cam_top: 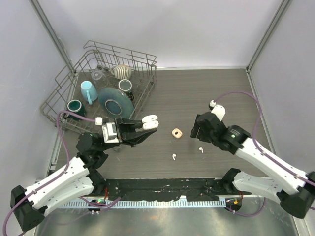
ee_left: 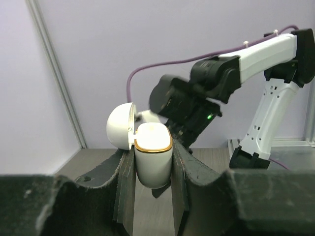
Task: Insert the wireless bluetooth earbuds into the charging case
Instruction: Pick up the earbud from the center of the board.
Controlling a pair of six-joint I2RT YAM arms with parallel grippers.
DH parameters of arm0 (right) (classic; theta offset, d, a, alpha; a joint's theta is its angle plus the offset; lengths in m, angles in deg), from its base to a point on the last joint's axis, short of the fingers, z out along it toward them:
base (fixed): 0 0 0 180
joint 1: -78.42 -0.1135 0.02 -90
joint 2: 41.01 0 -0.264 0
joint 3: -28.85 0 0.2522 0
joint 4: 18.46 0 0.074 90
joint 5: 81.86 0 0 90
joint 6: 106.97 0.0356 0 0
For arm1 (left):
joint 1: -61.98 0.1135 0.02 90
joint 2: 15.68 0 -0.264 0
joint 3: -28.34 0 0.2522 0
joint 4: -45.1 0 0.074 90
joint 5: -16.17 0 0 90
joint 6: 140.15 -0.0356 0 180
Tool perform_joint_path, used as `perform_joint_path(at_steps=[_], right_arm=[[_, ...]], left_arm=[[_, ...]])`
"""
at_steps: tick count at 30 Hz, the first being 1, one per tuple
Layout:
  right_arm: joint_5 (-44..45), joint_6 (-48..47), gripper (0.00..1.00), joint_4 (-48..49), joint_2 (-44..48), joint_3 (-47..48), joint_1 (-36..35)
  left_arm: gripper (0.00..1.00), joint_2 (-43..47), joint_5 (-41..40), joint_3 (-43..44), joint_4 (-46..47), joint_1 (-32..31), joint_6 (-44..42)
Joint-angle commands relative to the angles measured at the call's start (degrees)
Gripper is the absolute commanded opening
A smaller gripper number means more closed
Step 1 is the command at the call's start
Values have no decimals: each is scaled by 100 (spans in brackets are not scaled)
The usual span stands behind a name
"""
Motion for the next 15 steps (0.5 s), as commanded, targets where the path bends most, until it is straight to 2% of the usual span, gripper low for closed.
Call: perform_joint_path(at_steps=[1, 15], right_arm=[[-1007, -717, 68, 38, -684, -439, 735], [-1844, -1078, 68, 1321, -1406, -1583, 1492]], left_arm=[[0, 194, -120, -52, -149, -24, -157], [0, 616, -357, -123, -677, -24, -473]])
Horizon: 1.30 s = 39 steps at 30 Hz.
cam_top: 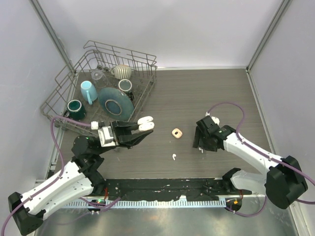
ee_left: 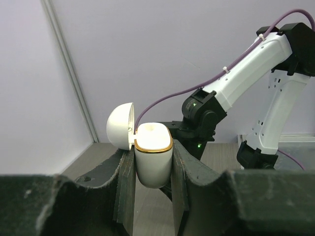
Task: Insert the wireless bluetooth earbuds into the charging case
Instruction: Pick up the earbud from the center of the board.
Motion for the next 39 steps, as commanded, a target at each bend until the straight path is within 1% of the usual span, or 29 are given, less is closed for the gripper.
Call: perform_joint_path(at_steps=[1, 7, 15, 20, 30, 35, 39], right_arm=[[-255, -138, 68, 623, -141, -154, 151], [-281, -129, 68, 939, -378, -277, 274], [-413, 11, 67, 1265, -413, -523, 362], [-667, 160, 67, 1414, -440, -699, 362], [-949, 547, 66, 1651, 26, -1024, 362], [-572, 372, 66, 1336, -44, -893, 362], [-81, 231, 66, 1107, -79, -717, 362]], left_arm=[[0, 30, -151, 4, -21, -15, -174], [0, -58, -134, 48, -39, -24, -183], [0, -172, -134, 92, -39, -15, -183], [0, -251, -99, 118, 5, -24, -183], [0, -295, -108, 110, 23, -24, -156], [0, -330, -99, 110, 67, -24, -139], [0, -374, -90, 101, 75, -24, -121]])
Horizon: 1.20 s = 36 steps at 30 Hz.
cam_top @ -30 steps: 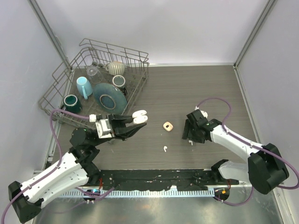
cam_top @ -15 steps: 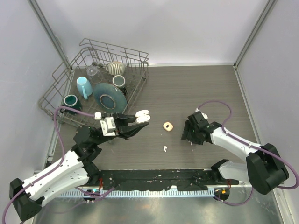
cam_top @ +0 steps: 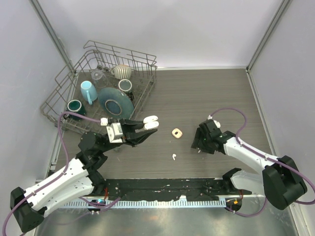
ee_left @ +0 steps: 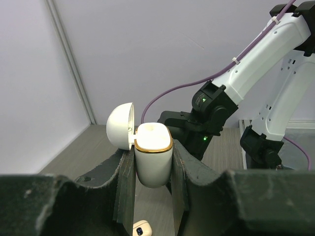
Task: Insert the wireless bluetooth earbuds into the charging case
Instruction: Pick up the earbud from the center of the board.
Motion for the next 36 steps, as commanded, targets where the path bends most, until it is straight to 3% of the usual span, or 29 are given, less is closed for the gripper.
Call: perform_joint_path(at_steps=[1, 11, 17, 36], right_arm=[[668, -164, 66, -410, -77, 234, 10], [924, -393, 59, -358, -455, 489, -7], [871, -542, 46, -375, -596, 577, -7], [1064, -595, 36, -446, -991, 753, -333]], left_arm=[[0, -42, -13, 101, 246, -15, 23], [0, -77, -13, 110, 272, -24, 32], [0, -77, -13, 101, 264, -24, 23], [0, -24, -57, 66, 237, -24, 23]])
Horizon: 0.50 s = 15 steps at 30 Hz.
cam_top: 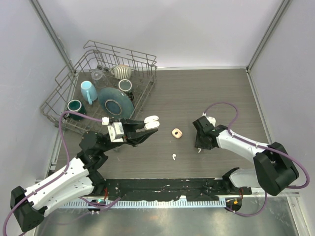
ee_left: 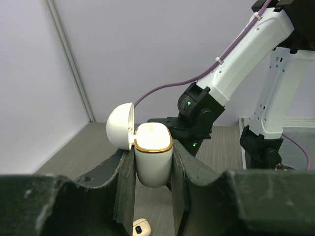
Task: Insert the wireless bluetooth earbuds into the charging case
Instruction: Pick up the earbud from the center of the board.
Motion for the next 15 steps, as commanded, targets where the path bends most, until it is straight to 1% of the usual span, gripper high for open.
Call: perform_joint_path(at_steps=[1, 7, 8, 11, 15], right_arm=[[218, -12, 35, -39, -86, 147, -88], [280, 32, 32, -109, -95, 174, -141], [272, 24, 33, -110, -87, 174, -149], [280, 32, 39, -127, -95, 183, -167], [350, 102, 39, -197, -52, 191, -185]], left_arm=[[0, 61, -55, 66, 231, -15, 16], [0, 43, -38, 83, 248, -24, 17], [0, 52, -38, 74, 248, -24, 17], [0, 43, -29, 83, 231, -24, 17], [0, 52, -29, 66, 239, -24, 17]])
